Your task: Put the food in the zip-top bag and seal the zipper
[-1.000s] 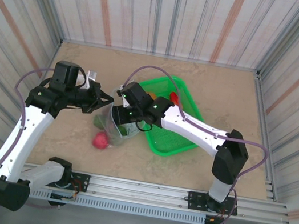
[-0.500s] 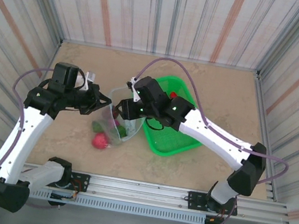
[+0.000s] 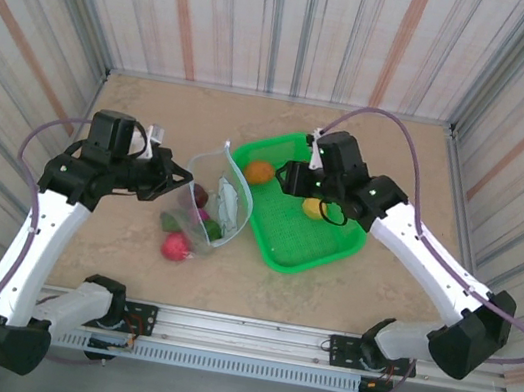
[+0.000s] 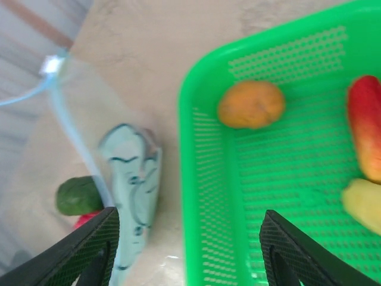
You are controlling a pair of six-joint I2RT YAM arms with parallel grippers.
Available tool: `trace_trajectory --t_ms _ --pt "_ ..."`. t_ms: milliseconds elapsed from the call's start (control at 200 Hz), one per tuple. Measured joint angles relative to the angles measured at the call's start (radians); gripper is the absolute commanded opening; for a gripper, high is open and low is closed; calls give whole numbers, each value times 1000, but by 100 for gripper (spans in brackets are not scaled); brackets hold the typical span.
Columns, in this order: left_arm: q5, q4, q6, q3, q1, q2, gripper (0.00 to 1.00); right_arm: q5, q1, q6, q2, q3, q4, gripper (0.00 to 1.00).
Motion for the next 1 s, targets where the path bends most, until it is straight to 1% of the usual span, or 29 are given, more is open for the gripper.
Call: trace_trajectory --t_ms 100,215,311,441,556,676,812,1002 --pt "0 0 0 0 0 0 0 -4 -47 0 18 -45 4 75" --pt "0 0 1 0 0 0 0 -6 -89 0 83 -64 18 80" --pt "0 0 4 0 0 1 0 12 -105 -12 155 -65 23 87" --pt "1 1 14 -1 0 1 0 32 -109 -35 275 -48 18 92" --pt "2 1 22 -2 0 5 0 59 -116 -57 373 -25 16 94" --pt "5 1 25 -8 0 7 0 93 -129 -73 431 -5 11 96" --pt "6 2 26 -18 0 10 0 113 -148 -89 455 16 12 97" --pt "8 2 26 -21 0 19 0 106 -172 -95 473 27 14 96"
